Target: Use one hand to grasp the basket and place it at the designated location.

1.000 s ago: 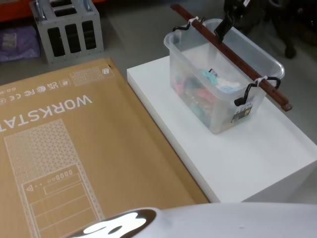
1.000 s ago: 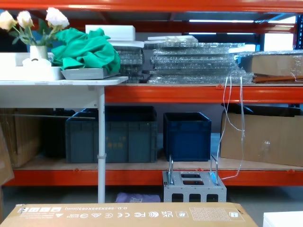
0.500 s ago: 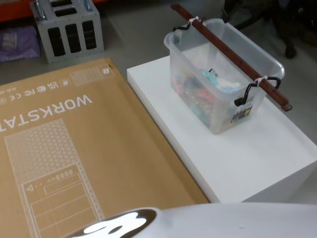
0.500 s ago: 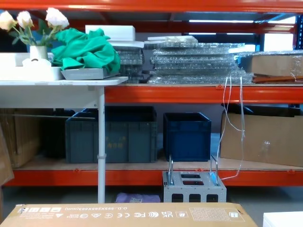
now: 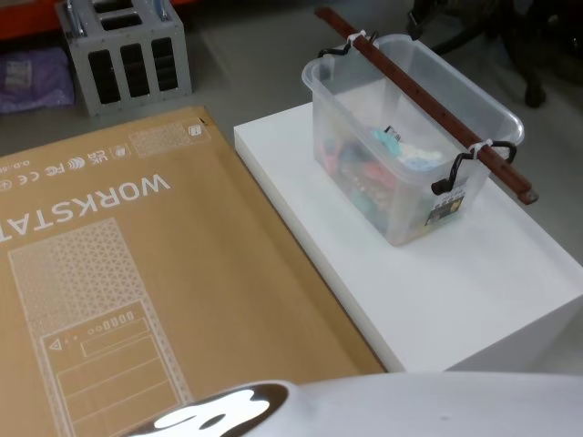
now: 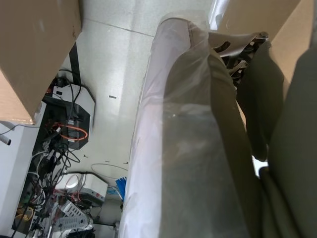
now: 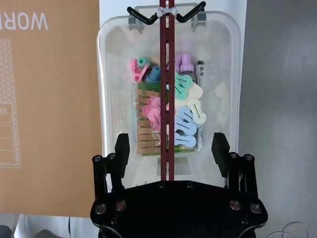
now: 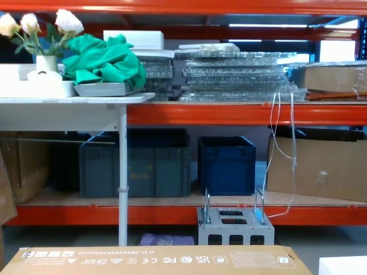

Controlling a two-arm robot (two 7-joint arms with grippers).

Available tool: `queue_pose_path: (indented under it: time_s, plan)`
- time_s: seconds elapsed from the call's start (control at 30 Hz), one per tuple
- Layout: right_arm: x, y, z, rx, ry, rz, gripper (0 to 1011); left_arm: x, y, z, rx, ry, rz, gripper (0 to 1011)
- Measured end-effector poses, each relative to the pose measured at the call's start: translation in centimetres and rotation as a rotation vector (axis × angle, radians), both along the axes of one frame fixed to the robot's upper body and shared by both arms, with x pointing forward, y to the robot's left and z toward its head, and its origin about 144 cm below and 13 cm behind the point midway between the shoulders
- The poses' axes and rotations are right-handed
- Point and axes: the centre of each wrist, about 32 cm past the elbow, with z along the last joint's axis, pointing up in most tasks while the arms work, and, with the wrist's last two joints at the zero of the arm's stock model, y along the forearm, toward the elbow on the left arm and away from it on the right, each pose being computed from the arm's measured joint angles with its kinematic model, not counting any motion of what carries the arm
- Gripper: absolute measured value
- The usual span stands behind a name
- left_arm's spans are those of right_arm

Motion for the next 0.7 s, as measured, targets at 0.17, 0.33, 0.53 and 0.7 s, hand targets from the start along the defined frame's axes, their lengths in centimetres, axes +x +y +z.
queue_pose_path:
  time_s: [0.17, 0.33, 0.53, 0.7]
  plan:
    - [0.02, -0.01, -0.05, -0.001, 0.002, 0.0, 1000, 0.0, 0.0, 0.0, 0.0, 0.0, 0.0, 0]
    - [0.05, -0.01, -0.07, -0.001, 0.003, -0.001, 1000, 0.0, 0.0, 0.0, 0.0, 0.0, 0.0, 0]
    - [0.06, -0.01, -0.08, -0.001, 0.004, -0.001, 1000, 0.0, 0.0, 0.0, 0.0, 0.0, 0.0, 0]
    - [0.07, -0.01, -0.09, -0.002, 0.004, -0.001, 1000, 0.0, 0.0, 0.0, 0.0, 0.0, 0.0, 0]
